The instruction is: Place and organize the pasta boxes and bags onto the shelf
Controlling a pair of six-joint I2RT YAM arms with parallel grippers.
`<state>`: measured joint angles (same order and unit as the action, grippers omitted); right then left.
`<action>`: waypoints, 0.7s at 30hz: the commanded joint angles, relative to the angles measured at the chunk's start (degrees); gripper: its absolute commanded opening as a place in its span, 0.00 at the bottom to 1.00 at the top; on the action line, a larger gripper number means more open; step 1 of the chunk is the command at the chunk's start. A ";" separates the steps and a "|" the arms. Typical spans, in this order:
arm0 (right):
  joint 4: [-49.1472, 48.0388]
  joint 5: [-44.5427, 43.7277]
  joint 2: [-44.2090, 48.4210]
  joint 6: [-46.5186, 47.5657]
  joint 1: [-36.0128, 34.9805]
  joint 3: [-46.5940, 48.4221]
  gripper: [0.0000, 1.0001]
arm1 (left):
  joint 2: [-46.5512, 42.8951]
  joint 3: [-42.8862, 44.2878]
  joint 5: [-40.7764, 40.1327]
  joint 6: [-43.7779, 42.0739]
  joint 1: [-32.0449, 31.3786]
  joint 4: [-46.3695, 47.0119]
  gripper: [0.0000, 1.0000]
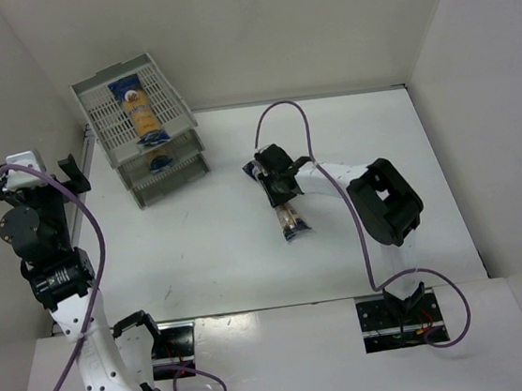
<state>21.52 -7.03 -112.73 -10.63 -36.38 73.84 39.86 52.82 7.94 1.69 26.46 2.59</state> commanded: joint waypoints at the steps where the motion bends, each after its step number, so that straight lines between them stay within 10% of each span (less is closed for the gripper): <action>1: 0.98 0.87 -4.70 1.84 -0.27 -3.97 0.06 | -0.92 0.53 -1.44 -1.16 0.35 4.09 1.00; 11: 4.05 30.79 10.06 13.27 -0.80 3.58 0.00 | -4.69 1.05 -1.97 0.06 0.35 4.45 1.00; 21: -12.10 42.27 13.77 -5.09 -2.90 1.92 0.00 | -9.79 2.11 -2.49 5.25 0.35 0.14 1.00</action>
<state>20.34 29.91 -102.41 -10.52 -37.80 75.42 31.57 52.88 6.17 4.12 26.50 2.48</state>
